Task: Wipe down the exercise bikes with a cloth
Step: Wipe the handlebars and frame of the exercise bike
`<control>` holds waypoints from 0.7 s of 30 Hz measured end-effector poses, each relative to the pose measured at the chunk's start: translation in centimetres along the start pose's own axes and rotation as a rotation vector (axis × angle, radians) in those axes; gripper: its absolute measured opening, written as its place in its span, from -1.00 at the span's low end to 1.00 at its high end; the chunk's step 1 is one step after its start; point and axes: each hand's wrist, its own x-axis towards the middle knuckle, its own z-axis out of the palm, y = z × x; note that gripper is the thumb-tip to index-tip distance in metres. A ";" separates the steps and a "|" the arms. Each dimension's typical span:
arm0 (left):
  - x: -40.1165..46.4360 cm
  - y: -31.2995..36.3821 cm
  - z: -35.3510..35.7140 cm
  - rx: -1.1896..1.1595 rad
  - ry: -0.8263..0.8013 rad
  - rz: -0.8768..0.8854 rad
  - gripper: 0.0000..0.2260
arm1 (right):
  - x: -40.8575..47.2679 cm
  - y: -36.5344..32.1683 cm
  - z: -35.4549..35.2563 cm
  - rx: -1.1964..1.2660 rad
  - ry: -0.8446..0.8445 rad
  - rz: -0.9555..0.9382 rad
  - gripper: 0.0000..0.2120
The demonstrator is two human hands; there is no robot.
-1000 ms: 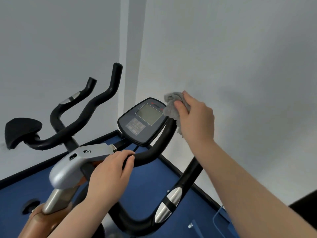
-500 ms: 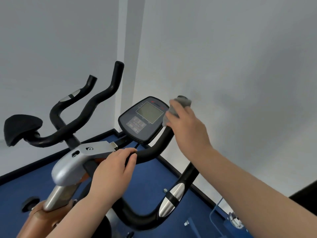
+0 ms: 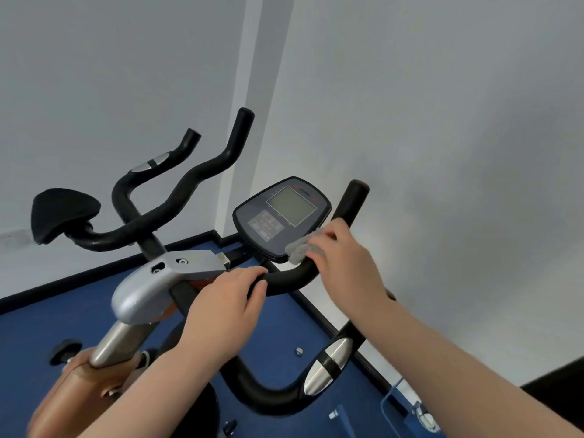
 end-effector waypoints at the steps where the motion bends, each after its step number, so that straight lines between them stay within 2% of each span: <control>1: 0.0 0.0 0.0 0.004 -0.004 0.002 -0.73 | 0.2 -0.1 -0.5 0.046 0.016 0.001 -0.82; 3: 0.0 0.0 0.0 0.007 -0.014 0.004 -0.72 | 1.6 -0.1 -2.4 0.035 0.151 -0.051 -0.86; 5: 0.0 0.1 0.0 0.004 -0.009 -0.005 -0.72 | 3.2 0.4 -4.3 -0.111 0.282 -0.073 -0.89; 8: -0.1 0.2 -0.1 0.005 -0.003 -0.018 -0.72 | 2.7 0.8 -3.0 -0.219 0.168 -0.032 -0.88; 10: -0.1 0.3 -0.2 -0.007 -0.001 -0.037 -0.73 | 0.8 0.2 -0.6 -0.132 0.092 0.032 -0.82; 13: -0.3 0.5 -0.9 -0.063 0.003 -0.108 -0.77 | -1.4 -1.8 1.7 0.119 0.108 0.172 -0.79; 16: -1.3 0.1 -2.5 -0.040 0.034 -0.149 -0.76 | -1.2 -2.9 1.6 0.138 0.009 0.094 -0.79; 19: -3.3 -0.8 -4.1 0.017 0.073 -0.144 -0.76 | 0.0 -1.2 -0.1 0.052 0.142 0.185 -0.78; 21: -4.7 -1.0 -4.6 0.061 0.097 -0.156 -0.78 | -0.3 -1.0 0.2 0.064 0.155 0.293 -0.75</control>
